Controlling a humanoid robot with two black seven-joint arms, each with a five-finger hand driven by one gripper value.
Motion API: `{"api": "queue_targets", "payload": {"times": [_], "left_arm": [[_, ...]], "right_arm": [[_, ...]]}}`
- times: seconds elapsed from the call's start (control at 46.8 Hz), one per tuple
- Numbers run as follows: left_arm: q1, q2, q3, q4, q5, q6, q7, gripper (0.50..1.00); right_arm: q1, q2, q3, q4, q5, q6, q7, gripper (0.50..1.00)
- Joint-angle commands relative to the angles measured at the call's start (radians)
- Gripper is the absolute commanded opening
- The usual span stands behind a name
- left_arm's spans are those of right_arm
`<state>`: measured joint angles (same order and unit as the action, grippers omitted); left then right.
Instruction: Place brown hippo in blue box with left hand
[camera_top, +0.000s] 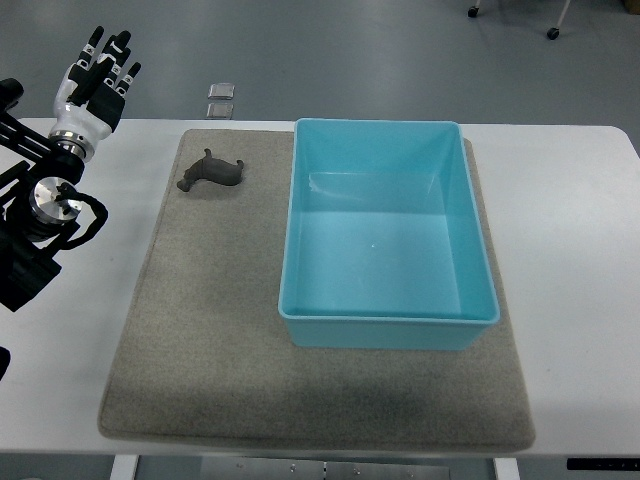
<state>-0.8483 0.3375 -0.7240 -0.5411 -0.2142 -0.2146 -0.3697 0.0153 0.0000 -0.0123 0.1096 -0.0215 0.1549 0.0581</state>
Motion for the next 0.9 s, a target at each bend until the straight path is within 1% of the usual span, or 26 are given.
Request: {"api": "queue_targets", "payload": {"times": [0.0,0.171,0.662,0.876], "left_arm": [[0.000,0.000,0.000,0.000,-0.001,0.000,0.000,0.999],[-0.002,-0.003,0.000,0.001,-0.001,-0.015,0.002,0.999],[-0.009,-0.002,0.001,0.007,0.002,-0.020,0.000,0.999],[-0.017,0.002,0.061,0.015,0.007,-0.075,0.000,0.996]], "right_arm": [[0.000,0.000,0.000,0.001,0.000,0.000,0.000,0.936],[0.000,0.000,0.000,0.001,0.000,0.000,0.000,0.936],[0.000,0.000,0.000,-0.001,0.000,0.000,0.000,0.936],[0.000,0.000,0.000,-0.001,0.000,0.000,-0.001,0.936]]}}
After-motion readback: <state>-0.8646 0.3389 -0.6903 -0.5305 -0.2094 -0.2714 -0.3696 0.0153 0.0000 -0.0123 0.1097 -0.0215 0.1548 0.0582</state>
